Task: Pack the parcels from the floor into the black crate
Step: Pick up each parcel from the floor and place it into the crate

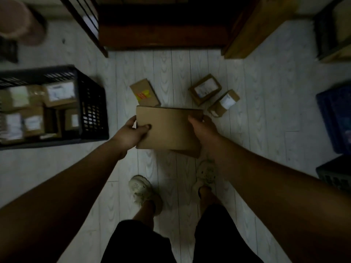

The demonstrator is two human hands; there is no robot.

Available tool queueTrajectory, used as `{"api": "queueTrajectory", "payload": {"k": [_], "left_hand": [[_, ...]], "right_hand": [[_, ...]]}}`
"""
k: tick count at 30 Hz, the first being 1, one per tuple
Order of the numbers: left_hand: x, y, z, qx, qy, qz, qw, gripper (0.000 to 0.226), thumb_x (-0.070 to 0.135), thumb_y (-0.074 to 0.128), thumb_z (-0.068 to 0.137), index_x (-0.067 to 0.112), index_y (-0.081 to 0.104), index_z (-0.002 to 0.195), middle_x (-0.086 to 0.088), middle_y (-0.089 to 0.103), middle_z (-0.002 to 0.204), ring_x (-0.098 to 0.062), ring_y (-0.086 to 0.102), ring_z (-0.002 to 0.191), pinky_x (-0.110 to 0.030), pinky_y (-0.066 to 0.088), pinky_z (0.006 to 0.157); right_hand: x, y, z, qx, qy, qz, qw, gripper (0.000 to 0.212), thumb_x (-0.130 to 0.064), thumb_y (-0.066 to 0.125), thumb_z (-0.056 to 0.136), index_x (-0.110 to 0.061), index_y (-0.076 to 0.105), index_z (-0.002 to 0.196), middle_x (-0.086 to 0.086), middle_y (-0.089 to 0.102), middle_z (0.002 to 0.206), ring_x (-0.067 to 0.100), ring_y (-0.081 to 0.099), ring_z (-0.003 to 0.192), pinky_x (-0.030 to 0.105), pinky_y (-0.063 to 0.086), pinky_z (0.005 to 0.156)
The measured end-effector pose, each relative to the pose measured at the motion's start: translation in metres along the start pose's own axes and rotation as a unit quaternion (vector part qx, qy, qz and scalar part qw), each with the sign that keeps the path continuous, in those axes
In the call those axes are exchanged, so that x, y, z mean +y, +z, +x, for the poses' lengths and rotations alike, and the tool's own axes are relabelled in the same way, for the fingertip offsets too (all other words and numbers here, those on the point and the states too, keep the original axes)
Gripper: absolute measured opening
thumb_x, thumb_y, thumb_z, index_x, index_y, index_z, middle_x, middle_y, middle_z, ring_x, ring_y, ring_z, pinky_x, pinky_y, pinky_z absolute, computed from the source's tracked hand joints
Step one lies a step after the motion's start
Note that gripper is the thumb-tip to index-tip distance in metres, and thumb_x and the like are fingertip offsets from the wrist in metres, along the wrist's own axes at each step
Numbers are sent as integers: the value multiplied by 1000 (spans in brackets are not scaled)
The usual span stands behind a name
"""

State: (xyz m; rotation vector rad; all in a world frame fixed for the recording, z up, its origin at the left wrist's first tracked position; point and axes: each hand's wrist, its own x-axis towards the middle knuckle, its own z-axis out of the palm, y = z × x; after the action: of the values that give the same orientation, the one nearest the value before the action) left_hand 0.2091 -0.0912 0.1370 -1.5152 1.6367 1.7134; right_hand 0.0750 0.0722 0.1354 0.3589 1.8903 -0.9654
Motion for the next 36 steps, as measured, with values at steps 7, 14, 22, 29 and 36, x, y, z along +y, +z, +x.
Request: {"api": "queueTrajectory", "payload": {"k": [7,14,22,29,36], "left_hand": [[69,-97,-123,17,81,26,996,71,39,59,86,33,23,147,-5,48,137,-27,52,117,-46,45,99],[132,-155,-230,56,185,44,980,67,43,58,86,37,26,144,-3,50,129,-26,52,111,-46,47,95],[158,-178,-331,161,283,20,945,60,33,54,93,30,27,146,-8,50,134,-22,52,110,-38,42,96],[121,-208,-360,209,264,18,941,72,9,60,88,31,25,147,-13,53,124,-27,56,104,-47,51,92],[74,-288,-361,241,262,-46,933,60,12,59,90,23,34,143,-10,54,125,-22,56,97,-39,52,82]], "right_hand": [[-94,15,-140,35,-117,-36,992,61,-45,47,95,-20,29,147,7,44,142,28,47,124,39,40,98],[-153,5,-256,42,-245,11,969,51,-40,57,91,-23,40,136,4,54,129,28,53,117,47,43,102],[-193,-12,-344,48,-352,-22,934,50,-33,58,93,-22,41,139,2,54,133,25,52,122,35,43,93],[-178,22,-375,-1,-395,-101,913,61,-21,65,88,-21,36,142,3,52,137,23,49,125,38,41,103],[-172,119,-393,-29,-428,-255,867,103,-27,76,78,-31,4,152,3,25,149,25,37,131,42,35,108]]}}
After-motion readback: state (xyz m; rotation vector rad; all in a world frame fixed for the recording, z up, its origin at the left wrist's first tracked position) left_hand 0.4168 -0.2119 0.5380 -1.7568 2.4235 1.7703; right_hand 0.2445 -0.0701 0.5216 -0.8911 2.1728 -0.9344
